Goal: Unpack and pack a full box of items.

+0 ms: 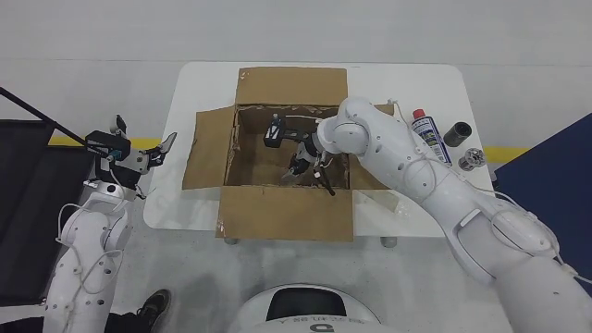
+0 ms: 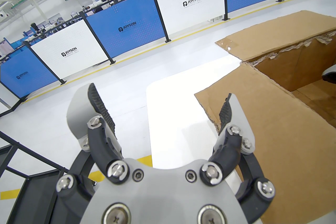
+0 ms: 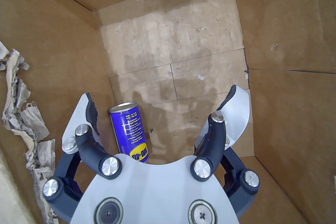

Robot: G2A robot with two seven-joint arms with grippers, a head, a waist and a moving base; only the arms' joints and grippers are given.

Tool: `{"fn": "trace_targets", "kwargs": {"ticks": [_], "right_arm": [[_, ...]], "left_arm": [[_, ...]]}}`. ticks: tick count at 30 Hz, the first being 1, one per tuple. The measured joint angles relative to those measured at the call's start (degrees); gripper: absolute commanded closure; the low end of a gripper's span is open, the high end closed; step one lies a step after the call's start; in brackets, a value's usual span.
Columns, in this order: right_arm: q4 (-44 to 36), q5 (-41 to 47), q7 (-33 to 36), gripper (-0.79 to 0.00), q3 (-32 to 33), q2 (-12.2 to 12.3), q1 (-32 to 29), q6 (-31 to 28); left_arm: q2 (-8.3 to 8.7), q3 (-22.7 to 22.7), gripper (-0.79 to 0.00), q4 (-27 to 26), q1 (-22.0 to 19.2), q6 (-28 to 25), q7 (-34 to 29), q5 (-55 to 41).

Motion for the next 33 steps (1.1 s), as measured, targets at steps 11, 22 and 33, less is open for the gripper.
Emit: {"fn": "trace_targets", "kwargs": {"ticks": [11,22,33], "right_arm": [[-0.53,0.77,0.79,-0.785,-0.2,0.11,-0.41,-3.2],[-2.91,2.06,11.73,-0.785,-1.71,-0.05,1.36,-2.17],[3.12,2.21,16.5,-0.785,-6.84,-4.11,3.46,2.19]], "left_arm": [[0.0,0.0,-0.785,0.0,0.0,0.0,0.0,0.0],[0.0,0.0,-0.785,0.0,0.0,0.0,0.0,0.0],[0.0,0.0,-0.785,0.0,0.0,0.0,0.0,0.0]]}}
